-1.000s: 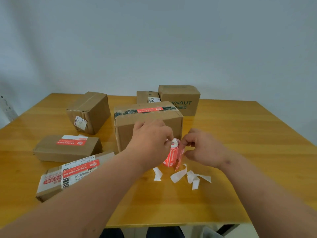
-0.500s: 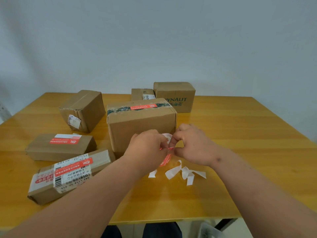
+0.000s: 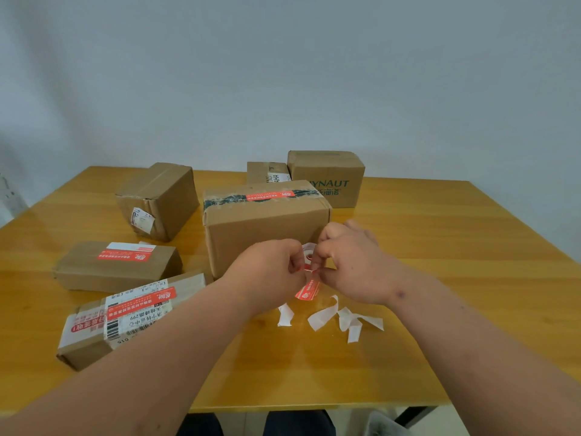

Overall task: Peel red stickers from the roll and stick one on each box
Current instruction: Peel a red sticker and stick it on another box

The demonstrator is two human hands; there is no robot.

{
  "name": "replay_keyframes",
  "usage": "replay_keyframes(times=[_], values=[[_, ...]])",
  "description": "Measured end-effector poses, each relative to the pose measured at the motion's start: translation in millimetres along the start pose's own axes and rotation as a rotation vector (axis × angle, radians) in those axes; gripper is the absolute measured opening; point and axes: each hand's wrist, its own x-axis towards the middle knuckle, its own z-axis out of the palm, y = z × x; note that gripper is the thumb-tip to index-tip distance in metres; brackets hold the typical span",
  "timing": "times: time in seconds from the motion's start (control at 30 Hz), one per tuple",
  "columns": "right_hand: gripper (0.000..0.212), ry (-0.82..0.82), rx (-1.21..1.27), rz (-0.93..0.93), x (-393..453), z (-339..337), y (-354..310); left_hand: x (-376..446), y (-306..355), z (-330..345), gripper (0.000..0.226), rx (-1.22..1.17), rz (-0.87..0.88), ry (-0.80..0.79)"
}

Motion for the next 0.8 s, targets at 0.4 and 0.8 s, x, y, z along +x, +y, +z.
replay_keyframes(times=[0.4,0.8], values=[[0.006,-0.035,-0.037,-0.022,3.6,-9.2,-6.2,-2.2,-1.2,-2.0,0.015,-0.058,0.075,0.033],[0.018,-0.039,-0.107,-0.045,4.4,-11.2,-9.6,2.1,-4.4,-5.0,0.014,-0.236,-0.065,-0.045]])
